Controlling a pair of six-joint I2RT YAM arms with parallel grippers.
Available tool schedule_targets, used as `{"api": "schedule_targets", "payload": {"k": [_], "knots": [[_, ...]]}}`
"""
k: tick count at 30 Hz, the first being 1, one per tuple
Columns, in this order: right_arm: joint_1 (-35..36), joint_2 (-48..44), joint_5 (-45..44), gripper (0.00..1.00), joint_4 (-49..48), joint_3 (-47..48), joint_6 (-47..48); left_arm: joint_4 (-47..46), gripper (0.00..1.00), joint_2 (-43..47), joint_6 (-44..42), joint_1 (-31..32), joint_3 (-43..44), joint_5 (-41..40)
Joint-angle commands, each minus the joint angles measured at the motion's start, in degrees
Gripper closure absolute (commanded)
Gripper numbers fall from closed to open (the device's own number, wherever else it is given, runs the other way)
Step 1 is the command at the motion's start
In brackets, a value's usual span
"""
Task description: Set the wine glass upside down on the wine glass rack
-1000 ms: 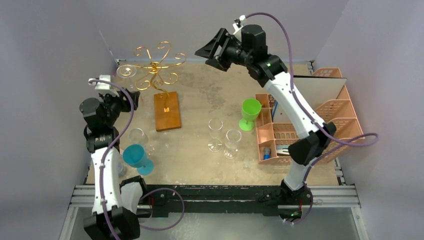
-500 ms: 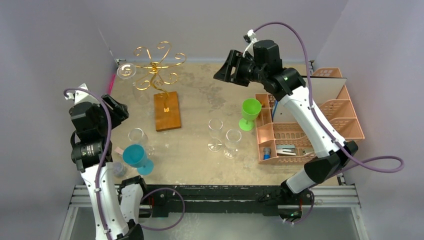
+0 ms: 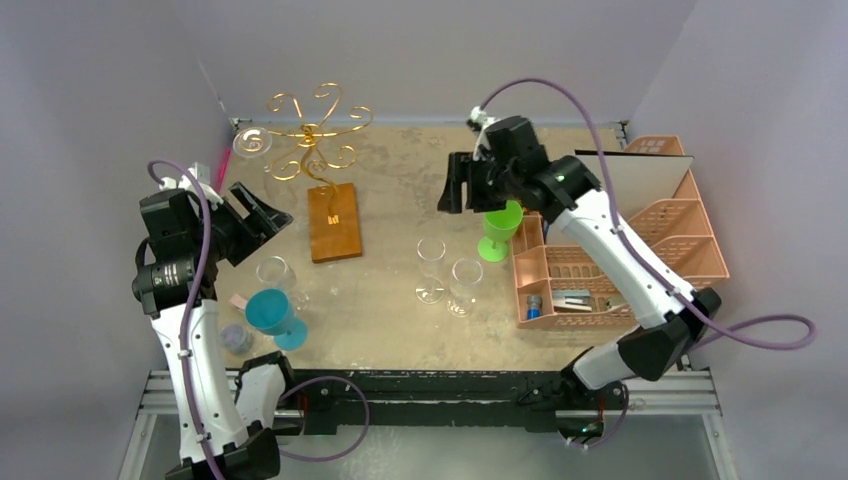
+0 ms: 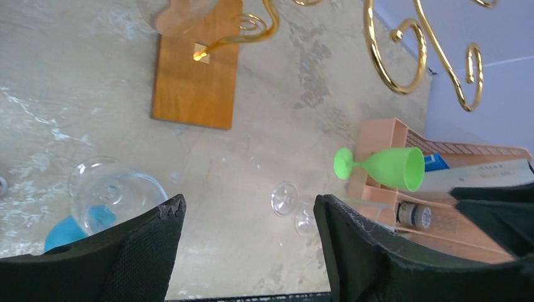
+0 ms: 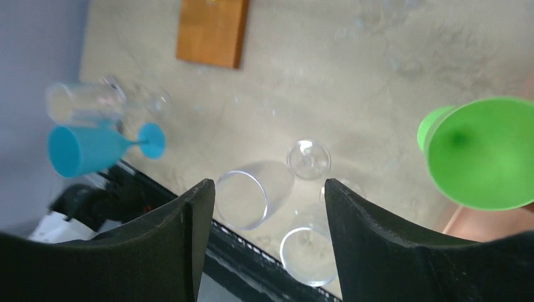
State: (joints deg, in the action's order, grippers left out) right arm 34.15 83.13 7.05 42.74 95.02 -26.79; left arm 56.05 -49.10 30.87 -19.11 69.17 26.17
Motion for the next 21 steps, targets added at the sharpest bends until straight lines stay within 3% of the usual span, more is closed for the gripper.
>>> {"api": "schedule_targets", "payload": {"k": [1,5,10,16,21], "knots": [[6.6,4.5,-7.7,0.33,13.0,5.0,0.4,3.8,0.26,0.2,1.0,0.1,3.2,6.2],[10.3,8.2,-15.2,0.41,19.2,7.5,-0.5,3.8,0.26,2.1,1.0,2.6,1.2,4.6],[11.3,7.9,-17.2,0.55,20.3,5.2,-2.7,3.6,0.28,4.1,2.0,3.8,0.3,4.7],[11.6,8.3,-11.7,0.54,19.1,5.3,0.5,1.6,0.3,4.8,3.5,3.9,-0.6,5.8],[11.6,8.8,-9.4,0.51,17.8,5.3,0.9,-3.4,0.31,5.1,5.4,3.9,-2.7,14.5]]}}
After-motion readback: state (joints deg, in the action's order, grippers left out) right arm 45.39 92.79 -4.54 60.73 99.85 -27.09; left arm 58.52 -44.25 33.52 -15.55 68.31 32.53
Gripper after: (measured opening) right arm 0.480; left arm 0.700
